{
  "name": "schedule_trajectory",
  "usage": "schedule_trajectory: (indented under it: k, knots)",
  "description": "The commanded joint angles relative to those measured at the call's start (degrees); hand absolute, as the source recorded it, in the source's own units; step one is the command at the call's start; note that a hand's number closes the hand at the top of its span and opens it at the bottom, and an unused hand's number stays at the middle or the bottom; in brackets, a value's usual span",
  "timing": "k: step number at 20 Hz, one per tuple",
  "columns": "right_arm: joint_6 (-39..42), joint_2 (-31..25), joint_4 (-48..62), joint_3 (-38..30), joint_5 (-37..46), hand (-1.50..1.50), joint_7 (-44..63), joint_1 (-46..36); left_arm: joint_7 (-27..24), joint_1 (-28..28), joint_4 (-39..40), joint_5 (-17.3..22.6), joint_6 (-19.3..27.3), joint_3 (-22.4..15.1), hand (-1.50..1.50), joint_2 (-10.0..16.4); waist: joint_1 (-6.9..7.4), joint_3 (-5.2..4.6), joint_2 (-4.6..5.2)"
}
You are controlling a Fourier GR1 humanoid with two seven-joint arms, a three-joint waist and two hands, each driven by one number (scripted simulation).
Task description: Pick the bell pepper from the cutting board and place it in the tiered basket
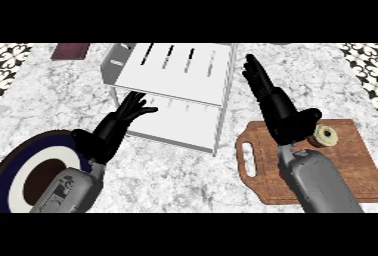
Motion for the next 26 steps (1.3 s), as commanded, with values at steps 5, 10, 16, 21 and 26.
schedule_trajectory:
  k: [5, 10, 16, 21, 26]
  knots:
    - [-18.97, -14.55, -4.64, -11.36, 19.26, 1.50, -0.71, 5.69, 2.73, 10.12, 5.91, -2.38, 10.89, 6.16, 0.00, 3.18, -2.62, -1.28, -2.09]
    - [-39.33, -12.54, -3.35, -28.81, 20.23, -1.50, 2.47, 13.14, 3.32, 15.54, 4.50, -1.56, 14.66, 7.38, 0.00, 2.02, -7.58, -0.73, -2.46]
    - [-47.97, -3.77, -16.26, -24.73, 26.33, -1.50, -2.38, 26.12, 3.62, 18.26, 2.81, -2.98, 17.04, 6.02, 0.00, 0.98, -4.24, -1.03, -1.73]
    - [-43.96, 0.45, -16.96, -17.73, 31.45, -1.50, 5.00, 39.77, 2.99, 19.70, -0.14, -4.50, 18.10, 4.09, 0.00, 0.17, -1.88, -1.39, -0.68]
    - [-39.98, 0.53, -16.78, -12.89, 39.98, -1.50, 12.07, 49.80, 3.28, 18.41, -1.29, -5.89, 18.41, 2.92, 0.00, 0.03, 0.08, -1.74, 0.52]
